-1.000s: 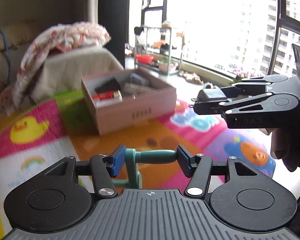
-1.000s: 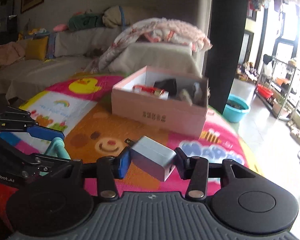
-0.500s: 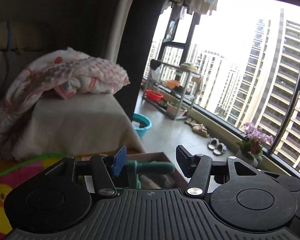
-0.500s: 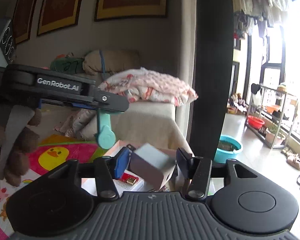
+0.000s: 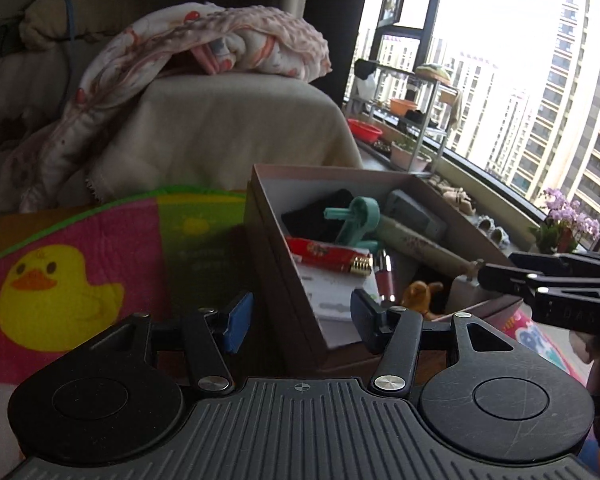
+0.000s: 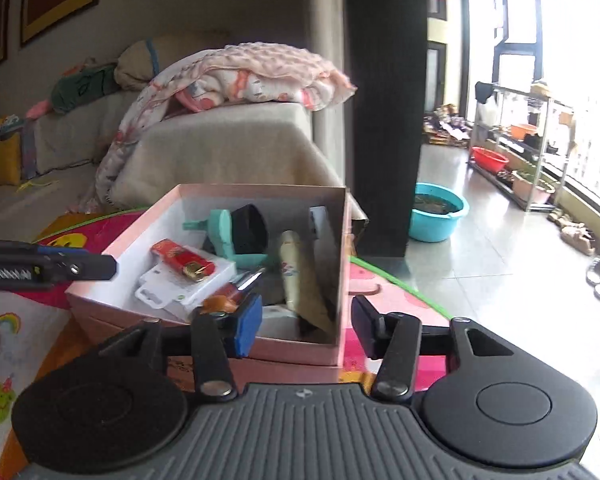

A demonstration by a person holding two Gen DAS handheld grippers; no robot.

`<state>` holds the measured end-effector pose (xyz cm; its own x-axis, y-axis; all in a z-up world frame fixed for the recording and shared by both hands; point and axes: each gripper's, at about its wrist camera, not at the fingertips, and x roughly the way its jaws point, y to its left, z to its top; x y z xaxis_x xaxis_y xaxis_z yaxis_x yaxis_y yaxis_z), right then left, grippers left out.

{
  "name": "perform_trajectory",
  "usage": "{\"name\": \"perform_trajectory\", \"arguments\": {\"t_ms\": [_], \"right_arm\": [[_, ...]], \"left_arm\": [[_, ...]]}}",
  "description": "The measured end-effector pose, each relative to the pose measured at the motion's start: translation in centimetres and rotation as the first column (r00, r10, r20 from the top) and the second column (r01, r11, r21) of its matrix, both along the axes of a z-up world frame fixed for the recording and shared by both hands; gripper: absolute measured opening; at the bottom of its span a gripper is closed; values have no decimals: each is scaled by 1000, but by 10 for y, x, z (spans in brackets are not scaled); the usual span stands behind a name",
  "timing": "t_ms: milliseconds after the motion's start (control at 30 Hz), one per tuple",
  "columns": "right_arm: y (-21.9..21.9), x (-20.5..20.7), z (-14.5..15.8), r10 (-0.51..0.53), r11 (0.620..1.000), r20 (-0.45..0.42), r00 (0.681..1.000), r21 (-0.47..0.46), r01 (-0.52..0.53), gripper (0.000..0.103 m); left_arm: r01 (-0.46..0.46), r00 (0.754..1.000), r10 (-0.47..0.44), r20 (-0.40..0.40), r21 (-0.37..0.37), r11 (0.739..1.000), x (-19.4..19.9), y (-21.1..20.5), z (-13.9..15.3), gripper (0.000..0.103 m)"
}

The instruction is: Organize rigid objects

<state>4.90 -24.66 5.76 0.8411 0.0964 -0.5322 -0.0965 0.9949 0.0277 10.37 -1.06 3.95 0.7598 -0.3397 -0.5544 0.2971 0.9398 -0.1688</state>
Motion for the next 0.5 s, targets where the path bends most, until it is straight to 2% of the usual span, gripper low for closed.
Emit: {"name": "perform_trajectory", "arguments": {"t_ms": [100, 233, 300, 333, 433, 500], "right_arm": [[20, 8, -1, -29, 998, 13, 999, -56, 30, 51], [42, 28, -4, 17, 999, 25, 1000, -46, -16, 51], [56, 39, -6, 36, 998, 22, 999, -48, -35, 50], [62, 43, -7, 39, 998, 23, 999, -53, -38, 50], [73, 49, -11, 42, 998, 26, 999, -56, -41, 50], [76, 47, -10, 50, 997, 25, 998, -60, -48, 50]], "left_arm": [[-67, 998, 66, 13, 39, 997, -1, 17, 2, 58], [-165, 986, 165, 17, 27, 986, 5, 54, -2, 75], [-207, 978, 206, 26, 36, 978, 10, 69, -5, 95], [-222, 975, 221, 26, 37, 974, 12, 76, -7, 99], [-228, 973, 228, 15, 6, 974, 14, 88, -8, 101], [-244, 968, 243, 56, 16, 970, 8, 88, -2, 100]]}}
